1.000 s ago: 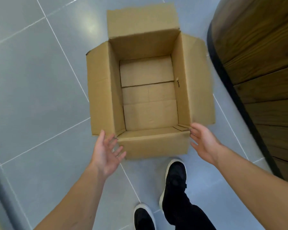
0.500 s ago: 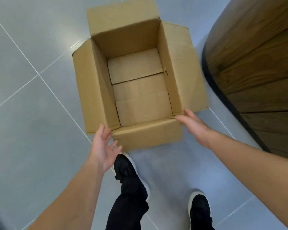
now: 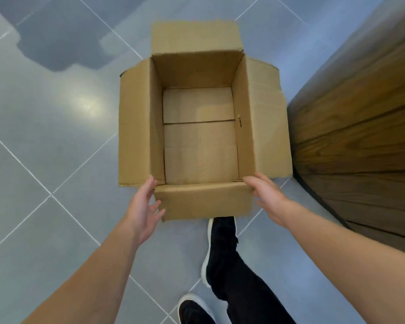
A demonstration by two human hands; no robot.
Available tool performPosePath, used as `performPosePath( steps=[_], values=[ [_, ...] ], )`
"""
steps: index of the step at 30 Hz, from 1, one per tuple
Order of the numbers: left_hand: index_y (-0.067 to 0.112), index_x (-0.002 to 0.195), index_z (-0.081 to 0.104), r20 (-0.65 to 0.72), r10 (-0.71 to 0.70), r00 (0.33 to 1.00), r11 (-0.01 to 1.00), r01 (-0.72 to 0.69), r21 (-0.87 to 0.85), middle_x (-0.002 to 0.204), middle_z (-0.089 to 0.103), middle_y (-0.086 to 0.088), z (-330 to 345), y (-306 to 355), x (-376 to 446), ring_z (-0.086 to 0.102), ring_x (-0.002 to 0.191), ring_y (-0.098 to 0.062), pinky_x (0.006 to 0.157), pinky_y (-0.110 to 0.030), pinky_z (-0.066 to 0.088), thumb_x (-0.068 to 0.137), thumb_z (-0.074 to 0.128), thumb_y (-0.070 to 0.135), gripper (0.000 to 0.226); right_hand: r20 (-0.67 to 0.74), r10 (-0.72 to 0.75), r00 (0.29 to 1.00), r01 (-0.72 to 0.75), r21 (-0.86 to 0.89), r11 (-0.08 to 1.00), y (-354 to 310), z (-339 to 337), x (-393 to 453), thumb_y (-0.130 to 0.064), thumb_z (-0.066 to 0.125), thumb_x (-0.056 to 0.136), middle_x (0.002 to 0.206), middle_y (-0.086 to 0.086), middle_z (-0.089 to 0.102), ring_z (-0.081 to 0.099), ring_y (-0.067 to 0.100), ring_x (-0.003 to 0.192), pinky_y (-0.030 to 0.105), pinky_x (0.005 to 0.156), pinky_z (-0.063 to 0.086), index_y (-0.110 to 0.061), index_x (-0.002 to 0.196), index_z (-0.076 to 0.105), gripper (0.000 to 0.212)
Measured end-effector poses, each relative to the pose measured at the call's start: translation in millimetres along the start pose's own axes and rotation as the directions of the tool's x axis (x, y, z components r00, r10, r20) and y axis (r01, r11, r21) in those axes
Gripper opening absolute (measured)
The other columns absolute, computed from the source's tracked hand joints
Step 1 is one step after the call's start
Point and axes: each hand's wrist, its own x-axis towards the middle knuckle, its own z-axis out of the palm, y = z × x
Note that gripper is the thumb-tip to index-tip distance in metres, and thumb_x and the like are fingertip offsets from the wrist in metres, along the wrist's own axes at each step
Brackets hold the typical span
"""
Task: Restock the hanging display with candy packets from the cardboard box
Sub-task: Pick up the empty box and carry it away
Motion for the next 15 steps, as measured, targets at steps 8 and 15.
performPosePath(
  steps=[8,15],
  values=[
    [0.022,0.146,0.041,0.001,-0.006,1.000,0.990,0.006,0.139,0.156,0.030,0.008,78.9,116.8,47.9,0.026,0.146,-0.027,0.118,-0.047,0.025,0.096,0.052,0.046,0.057,-0.051,-0.048,0.998,0.045,-0.046,0.998,-116.6,-23.1,51.1,-0.049,0.062,0.088,0.157,-0.006,0.034,0.033,0.020,0.144,0.037,0.113,0.026,-0.032,0.152,0.031,0.073],
    [0.023,0.124,0.058,0.012,-0.028,1.000,0.962,0.024,0.272,0.133,0.050,0.016,133.4,195.5,79.3,0.033,0.141,-0.025,0.117,-0.046,0.028,0.095,0.055,0.045,0.037,-0.087,-0.033,0.996,0.036,0.026,0.999,-176.1,-35.3,74.8,-0.044,0.060,0.091,0.160,-0.008,0.028,0.029,0.018,0.146,0.036,0.114,0.025,-0.030,0.154,0.029,0.071]
  ],
)
